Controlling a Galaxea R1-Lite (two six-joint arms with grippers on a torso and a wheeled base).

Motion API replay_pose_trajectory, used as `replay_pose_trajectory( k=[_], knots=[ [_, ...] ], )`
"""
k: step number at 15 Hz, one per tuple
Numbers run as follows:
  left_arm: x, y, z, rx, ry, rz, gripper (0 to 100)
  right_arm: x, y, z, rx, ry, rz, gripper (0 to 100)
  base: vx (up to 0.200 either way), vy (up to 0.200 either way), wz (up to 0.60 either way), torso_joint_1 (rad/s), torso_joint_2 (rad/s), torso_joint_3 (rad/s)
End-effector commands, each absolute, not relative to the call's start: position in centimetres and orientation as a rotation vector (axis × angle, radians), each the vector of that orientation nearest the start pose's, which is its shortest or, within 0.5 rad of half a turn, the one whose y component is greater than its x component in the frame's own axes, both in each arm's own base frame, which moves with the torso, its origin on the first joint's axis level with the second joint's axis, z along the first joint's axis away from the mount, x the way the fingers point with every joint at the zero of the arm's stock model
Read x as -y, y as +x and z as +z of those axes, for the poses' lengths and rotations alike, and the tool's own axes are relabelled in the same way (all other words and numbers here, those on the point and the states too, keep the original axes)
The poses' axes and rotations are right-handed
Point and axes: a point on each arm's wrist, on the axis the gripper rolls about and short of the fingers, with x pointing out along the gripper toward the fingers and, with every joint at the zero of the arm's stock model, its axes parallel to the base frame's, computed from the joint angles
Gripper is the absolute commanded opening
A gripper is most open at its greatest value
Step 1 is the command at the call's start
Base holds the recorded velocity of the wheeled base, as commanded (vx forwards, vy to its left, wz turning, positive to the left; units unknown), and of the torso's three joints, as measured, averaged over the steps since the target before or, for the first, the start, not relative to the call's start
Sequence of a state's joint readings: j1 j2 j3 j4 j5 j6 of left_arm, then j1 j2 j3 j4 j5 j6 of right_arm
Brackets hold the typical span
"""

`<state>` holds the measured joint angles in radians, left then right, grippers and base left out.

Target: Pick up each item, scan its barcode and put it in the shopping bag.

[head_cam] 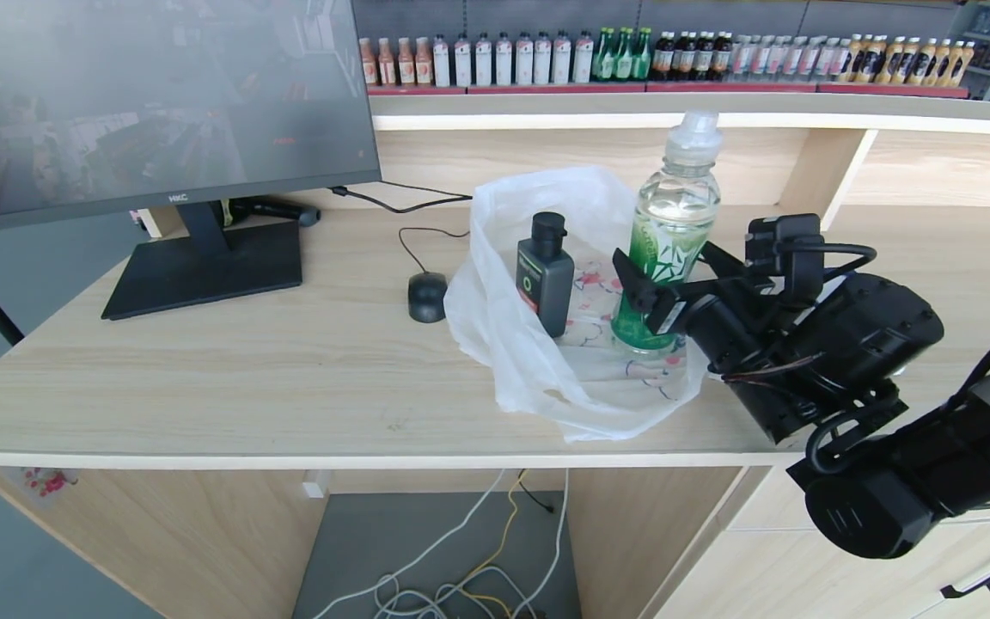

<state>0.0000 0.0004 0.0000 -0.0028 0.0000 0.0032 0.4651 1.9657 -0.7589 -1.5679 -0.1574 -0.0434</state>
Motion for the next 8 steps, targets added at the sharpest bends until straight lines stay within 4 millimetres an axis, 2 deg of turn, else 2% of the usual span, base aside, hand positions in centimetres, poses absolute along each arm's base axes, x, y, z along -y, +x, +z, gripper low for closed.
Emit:
replay_pose_trajectory(
  k=[1, 5, 8],
  knots=[
    [0.0, -2.3, 7.6, 0.003, 0.003, 0.000, 100, -15.1, 30.3, 18.3, 0.368, 0.076, 0.304, 100, 0.000, 0.000, 0.00, 0.000, 0.00, 0.000],
    [0.0, -2.3, 7.6, 0.003, 0.003, 0.000, 100, -14.1, 28.2, 19.7, 0.390, 0.083, 0.306, 100, 0.000, 0.000, 0.00, 0.000, 0.00, 0.000],
    [0.0, -2.3, 7.6, 0.003, 0.005, 0.000, 100, -12.5, 25.1, 21.1, 0.414, 0.090, 0.305, 100, 0.000, 0.000, 0.00, 0.000, 0.00, 0.000]
  ],
)
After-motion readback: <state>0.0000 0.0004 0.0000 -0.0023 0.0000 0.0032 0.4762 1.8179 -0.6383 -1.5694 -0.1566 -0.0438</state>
